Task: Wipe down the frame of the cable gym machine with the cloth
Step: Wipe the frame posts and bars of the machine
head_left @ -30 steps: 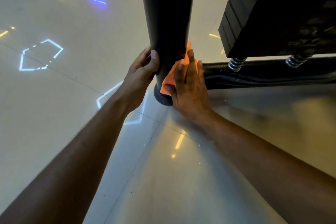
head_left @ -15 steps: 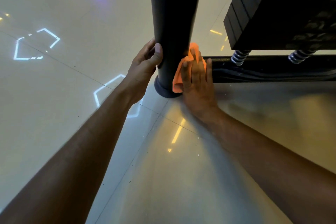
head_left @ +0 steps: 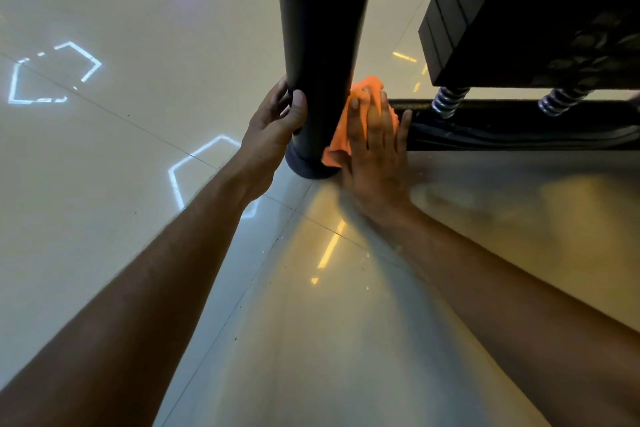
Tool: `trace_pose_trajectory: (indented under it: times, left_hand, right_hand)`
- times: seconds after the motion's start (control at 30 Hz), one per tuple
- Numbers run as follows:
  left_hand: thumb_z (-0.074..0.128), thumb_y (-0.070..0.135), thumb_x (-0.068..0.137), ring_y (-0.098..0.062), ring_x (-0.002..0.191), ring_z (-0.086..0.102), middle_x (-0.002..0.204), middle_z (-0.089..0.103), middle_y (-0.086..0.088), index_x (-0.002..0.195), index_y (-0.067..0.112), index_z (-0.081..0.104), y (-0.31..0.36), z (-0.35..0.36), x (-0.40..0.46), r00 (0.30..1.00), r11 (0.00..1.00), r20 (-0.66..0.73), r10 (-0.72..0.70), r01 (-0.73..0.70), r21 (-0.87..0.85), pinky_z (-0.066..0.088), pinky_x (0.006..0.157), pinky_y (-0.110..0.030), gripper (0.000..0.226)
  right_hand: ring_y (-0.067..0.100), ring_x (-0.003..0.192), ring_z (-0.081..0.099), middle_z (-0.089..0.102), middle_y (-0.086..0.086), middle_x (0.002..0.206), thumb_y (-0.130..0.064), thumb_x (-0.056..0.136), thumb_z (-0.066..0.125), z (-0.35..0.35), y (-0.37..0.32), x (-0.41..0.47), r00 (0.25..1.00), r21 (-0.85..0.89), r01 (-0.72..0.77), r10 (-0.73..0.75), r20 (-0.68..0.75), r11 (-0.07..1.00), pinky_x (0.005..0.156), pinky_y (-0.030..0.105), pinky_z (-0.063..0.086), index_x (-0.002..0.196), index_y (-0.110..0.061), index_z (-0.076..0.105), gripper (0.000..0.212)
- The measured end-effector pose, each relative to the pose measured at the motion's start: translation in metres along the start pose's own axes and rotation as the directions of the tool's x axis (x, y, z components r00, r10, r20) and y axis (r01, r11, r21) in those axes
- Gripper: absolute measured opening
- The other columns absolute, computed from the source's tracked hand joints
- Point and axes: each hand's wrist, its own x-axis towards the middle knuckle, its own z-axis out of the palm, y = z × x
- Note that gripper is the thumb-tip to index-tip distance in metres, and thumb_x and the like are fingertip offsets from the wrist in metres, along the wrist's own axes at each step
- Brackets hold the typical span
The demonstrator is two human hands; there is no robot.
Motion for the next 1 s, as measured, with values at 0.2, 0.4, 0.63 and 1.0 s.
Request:
trace_pose_trajectory:
  times: [0.2, 0.4, 0.63, 1.0]
  left_hand:
    - [0.054, 0.043, 0.112, -0.011, 0.148, 0.049, 0.157, 0.057, 0.011, 0.162, 0.029, 0.044, 0.001, 0.006, -0.001, 1.000, 1.000, -0.003, 0.009, -0.009, -0.015, 0.044, 0.122, -0.038, 0.053]
    - [0.052, 0.045, 0.111, -0.009, 0.150, 0.047, 0.159, 0.054, 0.011, 0.163, 0.028, 0.041, -0.005, 0.009, -0.002, 1.000, 0.999, -0.019, 0.022, -0.022, -0.030, 0.039, 0.127, -0.043, 0.056]
    - [0.061, 0.046, 0.107, -0.011, 0.149, 0.048, 0.159, 0.053, 0.008, 0.162, 0.031, 0.040, -0.007, 0.016, -0.005, 0.998, 0.997, -0.002, 0.067, -0.067, -0.029, 0.043, 0.122, -0.036, 0.061]
    - [0.073, 0.045, 0.101, -0.004, 0.139, 0.056, 0.152, 0.057, 0.009, 0.162, 0.033, 0.035, -0.016, 0.040, -0.006, 0.978, 0.993, -0.171, 0.117, -0.121, -0.013, 0.052, 0.111, -0.026, 0.073]
  right_hand:
    - [0.040, 0.165, 0.021, 0.024, 0.018, 0.177, -0.052, 0.100, 0.067, -0.006, -0.028, 0.019, 0.972, 0.113, -0.235, 0.233, 0.030, 0.965, 0.132, 0.068, 0.014, 0.171, -0.007, 0.011, 0.102]
    - [0.039, 0.166, 0.020, 0.026, 0.018, 0.177, -0.049, 0.111, 0.052, -0.013, -0.002, 0.006, 0.998, 0.085, -0.067, 0.065, 0.027, 0.994, 0.133, 0.064, 0.011, 0.172, -0.010, 0.019, 0.080]
    - [0.040, 0.166, 0.020, 0.027, 0.017, 0.177, -0.042, 0.114, 0.051, -0.021, 0.017, 0.008, 0.997, 0.131, 0.014, -0.023, 0.069, 0.991, 0.135, 0.058, 0.014, 0.171, -0.011, 0.028, 0.070]
    - [0.040, 0.167, 0.014, 0.020, 0.013, 0.180, -0.042, 0.118, 0.037, -0.037, 0.015, 0.003, 0.989, 0.099, 0.068, -0.080, 0.124, 0.993, 0.134, 0.057, 0.015, 0.172, -0.014, 0.028, 0.061]
